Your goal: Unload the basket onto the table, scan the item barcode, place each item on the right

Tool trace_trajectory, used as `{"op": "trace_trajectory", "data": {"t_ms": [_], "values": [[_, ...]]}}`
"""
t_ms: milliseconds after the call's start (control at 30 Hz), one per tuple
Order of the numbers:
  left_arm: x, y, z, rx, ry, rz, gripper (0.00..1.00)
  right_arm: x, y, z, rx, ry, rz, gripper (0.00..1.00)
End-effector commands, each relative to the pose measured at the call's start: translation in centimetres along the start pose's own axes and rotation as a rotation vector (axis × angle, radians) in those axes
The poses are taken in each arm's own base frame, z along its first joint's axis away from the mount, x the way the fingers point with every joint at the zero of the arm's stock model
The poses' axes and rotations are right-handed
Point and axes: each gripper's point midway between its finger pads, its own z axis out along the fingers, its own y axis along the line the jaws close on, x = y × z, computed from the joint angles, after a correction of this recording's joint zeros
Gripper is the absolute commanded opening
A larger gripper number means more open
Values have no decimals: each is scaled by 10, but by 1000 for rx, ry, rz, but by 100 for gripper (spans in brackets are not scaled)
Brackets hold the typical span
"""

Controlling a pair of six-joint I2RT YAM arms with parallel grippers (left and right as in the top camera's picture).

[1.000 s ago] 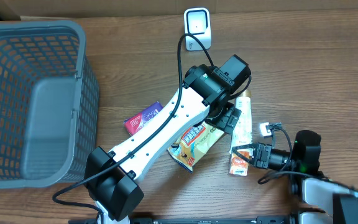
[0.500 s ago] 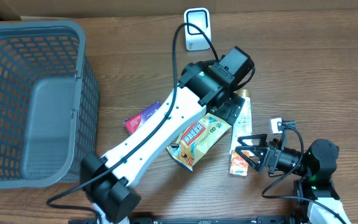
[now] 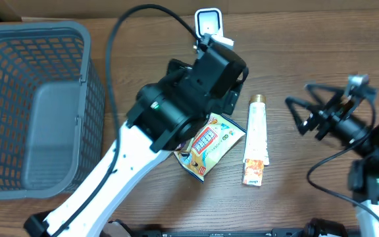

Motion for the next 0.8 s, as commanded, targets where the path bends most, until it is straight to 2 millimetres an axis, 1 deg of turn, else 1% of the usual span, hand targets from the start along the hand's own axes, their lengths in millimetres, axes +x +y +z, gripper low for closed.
{"op": "trace_trajectory", "data": {"t_ms": [0,100,200,267,300,333,400,433,500,533,567,633,700,767], "values": [[-19,26,-24,-77,-100,-44,100,-79,5,-10,163,-117,-398,100],[-21,31,-26,-82,-111,-57,100,-136,32,-13,151,-201,-549,100],[-21,35,-25,-88,-106,-73,100,-185,60,-14,98,-265,-644,100],[-21,36,-25,-93,-107,-78,100,-198,75,-9,17,-247,-668,100],[-22,37,-25,-99,-110,-78,99,-200,78,-5,-28,-219,-660,100],[-22,40,-25,-111,-114,-79,100,-198,77,-1,-58,-185,-652,100],[-23,43,-26,-129,-119,-80,99,-186,65,10,-61,-107,-666,100],[-23,44,-26,-134,-119,-80,100,-175,56,14,-33,-64,-692,100],[-22,44,-26,-135,-117,-78,100,-146,33,23,66,58,-736,100],[-22,44,-26,-136,-117,-78,100,-125,25,27,103,151,-781,100],[-22,44,-26,-136,-117,-78,100,-101,21,30,117,254,-849,100],[-23,45,-26,-141,-119,-79,100,-62,22,35,110,412,-963,100],[-23,45,-26,-143,-120,-79,100,-22,27,39,63,549,-1002,100],[-22,45,-26,-143,-119,-78,100,13,30,39,3,650,-1025,100]]}}
